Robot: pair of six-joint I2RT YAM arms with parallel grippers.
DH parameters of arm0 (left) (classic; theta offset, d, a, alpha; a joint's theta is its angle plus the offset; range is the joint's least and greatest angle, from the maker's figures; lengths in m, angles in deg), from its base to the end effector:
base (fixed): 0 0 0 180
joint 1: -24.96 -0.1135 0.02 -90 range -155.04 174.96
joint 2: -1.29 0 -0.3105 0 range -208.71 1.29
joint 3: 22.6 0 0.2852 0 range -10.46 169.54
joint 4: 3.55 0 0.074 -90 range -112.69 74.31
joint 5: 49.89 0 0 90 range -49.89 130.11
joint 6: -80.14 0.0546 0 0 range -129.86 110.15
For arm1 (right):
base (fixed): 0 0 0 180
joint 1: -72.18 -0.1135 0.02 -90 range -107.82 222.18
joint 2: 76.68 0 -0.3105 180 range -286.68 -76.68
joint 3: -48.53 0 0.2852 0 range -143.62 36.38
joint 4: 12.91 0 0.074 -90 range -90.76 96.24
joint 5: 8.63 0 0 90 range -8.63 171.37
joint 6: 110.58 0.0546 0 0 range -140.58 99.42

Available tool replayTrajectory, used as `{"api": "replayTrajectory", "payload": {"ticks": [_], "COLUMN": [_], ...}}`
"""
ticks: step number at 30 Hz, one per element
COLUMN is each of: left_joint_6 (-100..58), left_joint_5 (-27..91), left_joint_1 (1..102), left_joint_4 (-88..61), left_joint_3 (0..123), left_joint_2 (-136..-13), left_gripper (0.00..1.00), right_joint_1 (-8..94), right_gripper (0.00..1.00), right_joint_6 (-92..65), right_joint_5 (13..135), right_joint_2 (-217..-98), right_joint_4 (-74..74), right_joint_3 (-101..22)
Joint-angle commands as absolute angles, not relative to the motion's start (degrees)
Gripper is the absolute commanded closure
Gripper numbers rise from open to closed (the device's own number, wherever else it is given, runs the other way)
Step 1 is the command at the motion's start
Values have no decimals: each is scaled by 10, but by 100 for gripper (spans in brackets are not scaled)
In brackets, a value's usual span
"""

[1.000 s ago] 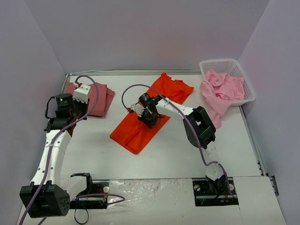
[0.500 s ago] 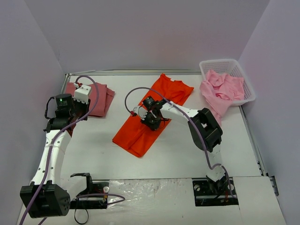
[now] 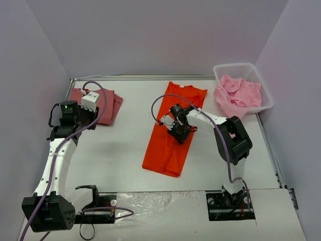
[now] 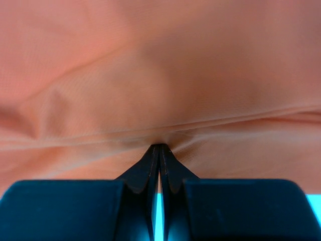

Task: Fold and stack the t-shirts
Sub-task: Rotate the tshirt 90 degrees

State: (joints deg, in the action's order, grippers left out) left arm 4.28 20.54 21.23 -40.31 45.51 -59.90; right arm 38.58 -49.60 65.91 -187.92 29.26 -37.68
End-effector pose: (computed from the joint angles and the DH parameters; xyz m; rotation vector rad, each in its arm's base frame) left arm 0.2629 -0.0012 0.3575 0.3904 2.0256 -0.1650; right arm 0.3584 0.2556 0.1655 -1.4822 2.2930 0.3922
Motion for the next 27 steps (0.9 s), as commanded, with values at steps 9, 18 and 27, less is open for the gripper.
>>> {"api": "replayTrajectory", "payload": {"ticks": [9, 18, 27], "left_joint_6": [40, 39, 42], "left_joint_5": [165, 139, 132], "left_joint_1": [208, 210, 219], "left_joint_4": [-414, -418, -416], "left_joint_3": [461, 465, 466], "left_joint_2": [-605, -632, -651], "left_gripper": [73, 71, 70], "right_joint_1": [518, 531, 528], "right_gripper": [100, 100, 100], "right_joint_6": [-556, -559, -559], "right_joint_5": [753, 804, 830], "right_joint_2": [-1960, -2061, -2135], "right_joint_4": [362, 366, 371], "right_joint_3": [-417, -557, -673]}}
